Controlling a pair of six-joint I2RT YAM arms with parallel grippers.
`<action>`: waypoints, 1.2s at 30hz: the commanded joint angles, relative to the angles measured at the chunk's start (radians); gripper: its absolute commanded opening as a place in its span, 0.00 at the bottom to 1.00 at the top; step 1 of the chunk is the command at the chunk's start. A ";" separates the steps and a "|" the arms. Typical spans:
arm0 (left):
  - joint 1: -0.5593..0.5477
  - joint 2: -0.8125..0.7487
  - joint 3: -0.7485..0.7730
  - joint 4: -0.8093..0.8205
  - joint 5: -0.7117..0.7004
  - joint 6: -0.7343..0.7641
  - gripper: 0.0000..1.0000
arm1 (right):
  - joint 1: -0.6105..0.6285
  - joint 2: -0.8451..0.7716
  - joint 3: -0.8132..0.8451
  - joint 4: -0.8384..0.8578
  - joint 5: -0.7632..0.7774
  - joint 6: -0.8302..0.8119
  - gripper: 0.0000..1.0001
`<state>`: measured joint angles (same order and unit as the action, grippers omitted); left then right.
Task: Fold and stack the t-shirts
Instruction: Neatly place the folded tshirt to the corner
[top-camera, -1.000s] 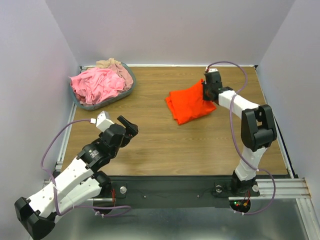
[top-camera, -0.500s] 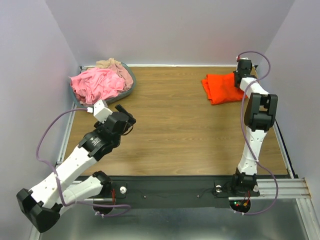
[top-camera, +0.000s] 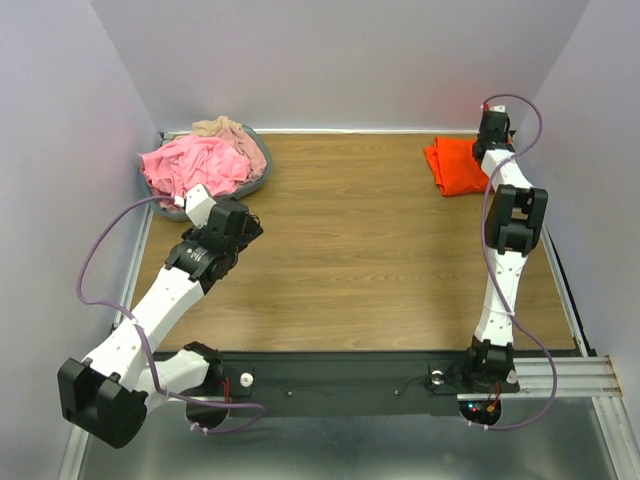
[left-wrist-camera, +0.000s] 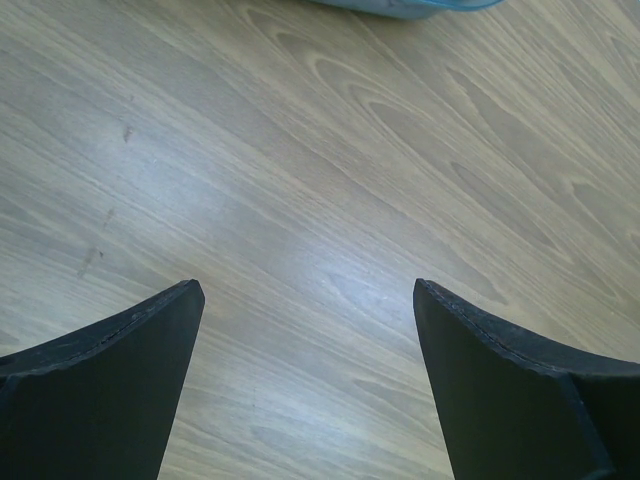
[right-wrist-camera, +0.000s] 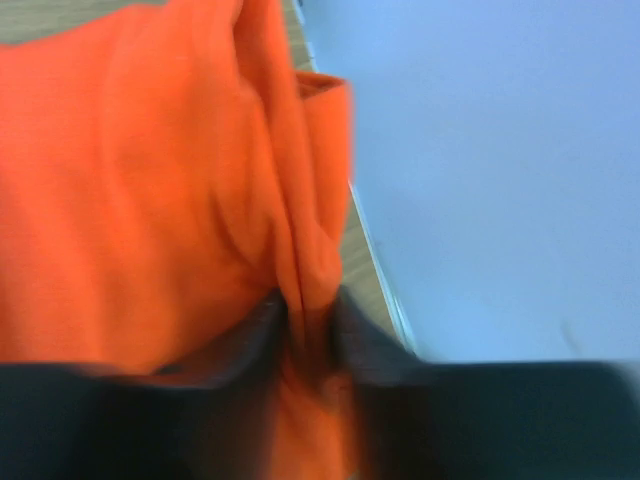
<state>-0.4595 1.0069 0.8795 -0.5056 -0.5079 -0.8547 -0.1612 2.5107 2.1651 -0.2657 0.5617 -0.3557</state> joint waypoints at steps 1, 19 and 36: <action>0.008 0.009 0.019 0.015 0.012 0.049 0.98 | -0.003 -0.059 0.041 0.029 0.073 0.003 0.73; 0.015 -0.161 -0.166 -0.001 0.147 0.031 0.99 | 0.000 -1.107 -1.069 -0.004 -0.600 0.762 1.00; 0.013 -0.370 -0.306 0.087 0.233 -0.023 0.99 | 0.000 -1.638 -1.568 -0.052 -0.783 0.791 1.00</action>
<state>-0.4496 0.6655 0.5926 -0.4683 -0.2707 -0.8692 -0.1585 0.9245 0.6060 -0.3489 -0.1921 0.4580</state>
